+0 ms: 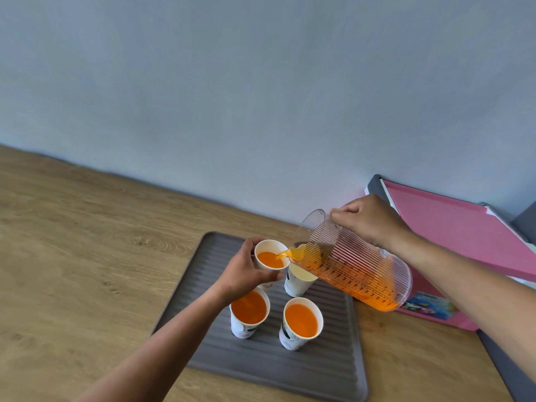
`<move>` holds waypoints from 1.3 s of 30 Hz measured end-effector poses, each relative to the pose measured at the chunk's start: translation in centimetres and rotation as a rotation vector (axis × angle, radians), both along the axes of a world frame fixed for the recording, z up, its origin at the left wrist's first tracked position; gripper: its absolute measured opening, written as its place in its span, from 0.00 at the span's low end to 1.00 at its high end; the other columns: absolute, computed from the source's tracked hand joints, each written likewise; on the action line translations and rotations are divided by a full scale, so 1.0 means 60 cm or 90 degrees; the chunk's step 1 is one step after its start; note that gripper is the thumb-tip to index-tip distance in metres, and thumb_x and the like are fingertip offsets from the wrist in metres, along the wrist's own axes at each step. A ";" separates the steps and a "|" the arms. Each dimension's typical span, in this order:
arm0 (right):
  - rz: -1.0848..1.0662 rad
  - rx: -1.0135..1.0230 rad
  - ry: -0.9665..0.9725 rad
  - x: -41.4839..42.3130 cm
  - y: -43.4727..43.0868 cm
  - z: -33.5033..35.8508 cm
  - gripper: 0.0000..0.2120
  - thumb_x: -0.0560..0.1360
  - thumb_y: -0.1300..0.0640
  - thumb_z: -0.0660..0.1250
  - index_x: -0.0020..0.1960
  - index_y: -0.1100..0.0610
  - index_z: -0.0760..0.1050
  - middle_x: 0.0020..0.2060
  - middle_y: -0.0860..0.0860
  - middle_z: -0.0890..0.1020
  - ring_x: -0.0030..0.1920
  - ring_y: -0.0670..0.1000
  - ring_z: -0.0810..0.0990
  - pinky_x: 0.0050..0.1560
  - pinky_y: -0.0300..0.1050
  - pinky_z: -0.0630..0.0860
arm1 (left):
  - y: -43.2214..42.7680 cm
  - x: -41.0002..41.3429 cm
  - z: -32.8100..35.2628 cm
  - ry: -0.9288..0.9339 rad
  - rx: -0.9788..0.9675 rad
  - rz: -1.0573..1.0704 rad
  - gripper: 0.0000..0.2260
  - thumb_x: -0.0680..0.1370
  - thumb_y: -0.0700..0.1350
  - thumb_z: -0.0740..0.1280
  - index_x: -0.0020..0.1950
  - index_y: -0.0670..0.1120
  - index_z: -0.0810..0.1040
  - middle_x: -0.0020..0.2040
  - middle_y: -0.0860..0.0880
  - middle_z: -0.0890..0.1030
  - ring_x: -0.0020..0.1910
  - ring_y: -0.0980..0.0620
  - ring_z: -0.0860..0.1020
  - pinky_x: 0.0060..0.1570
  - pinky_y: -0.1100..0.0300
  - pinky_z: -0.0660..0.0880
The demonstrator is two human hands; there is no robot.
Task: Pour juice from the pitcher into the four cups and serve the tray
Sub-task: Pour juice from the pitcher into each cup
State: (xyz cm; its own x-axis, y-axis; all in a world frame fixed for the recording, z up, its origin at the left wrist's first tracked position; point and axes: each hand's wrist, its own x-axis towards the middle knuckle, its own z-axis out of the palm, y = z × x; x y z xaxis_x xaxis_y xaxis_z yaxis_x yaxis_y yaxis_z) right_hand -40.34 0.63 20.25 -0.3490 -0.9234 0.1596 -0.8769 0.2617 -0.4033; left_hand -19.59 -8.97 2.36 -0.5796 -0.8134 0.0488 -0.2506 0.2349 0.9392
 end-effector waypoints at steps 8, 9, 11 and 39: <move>-0.001 0.003 0.005 0.001 -0.001 0.004 0.25 0.74 0.46 0.67 0.23 0.54 0.64 0.20 0.46 0.62 0.23 0.46 0.61 0.31 0.41 0.60 | -0.001 0.000 -0.003 0.000 0.007 -0.001 0.37 0.65 0.52 0.80 0.69 0.54 0.65 0.61 0.55 0.75 0.58 0.54 0.76 0.55 0.59 0.75; -0.001 0.004 0.005 0.001 -0.001 0.004 0.25 0.74 0.46 0.67 0.23 0.54 0.64 0.20 0.47 0.62 0.22 0.46 0.61 0.31 0.41 0.60 | -0.001 0.001 -0.003 0.000 0.009 -0.001 0.37 0.65 0.53 0.80 0.69 0.54 0.65 0.60 0.55 0.75 0.58 0.55 0.76 0.54 0.60 0.75; 0.001 0.006 0.008 -0.001 -0.001 0.004 0.25 0.74 0.45 0.67 0.23 0.54 0.65 0.20 0.47 0.62 0.22 0.45 0.61 0.31 0.41 0.61 | 0.000 0.001 -0.002 0.000 0.012 0.000 0.37 0.65 0.52 0.80 0.69 0.55 0.65 0.60 0.56 0.75 0.58 0.55 0.75 0.52 0.63 0.74; -0.011 0.002 0.004 -0.007 -0.001 -0.007 0.24 0.75 0.44 0.67 0.32 0.63 0.80 0.24 0.54 0.77 0.26 0.49 0.72 0.31 0.40 0.65 | 0.002 -0.003 -0.003 -0.011 0.014 -0.010 0.37 0.66 0.53 0.79 0.69 0.54 0.64 0.59 0.57 0.74 0.58 0.56 0.75 0.51 0.65 0.71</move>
State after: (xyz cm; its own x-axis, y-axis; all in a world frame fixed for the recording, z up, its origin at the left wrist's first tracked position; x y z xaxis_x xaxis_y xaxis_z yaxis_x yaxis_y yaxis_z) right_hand -40.79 0.59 19.86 -0.3644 -0.9177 0.1580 -0.8744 0.2788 -0.3972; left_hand -19.75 -8.84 2.21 -0.5932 -0.8048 0.0214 -0.2632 0.2190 0.9396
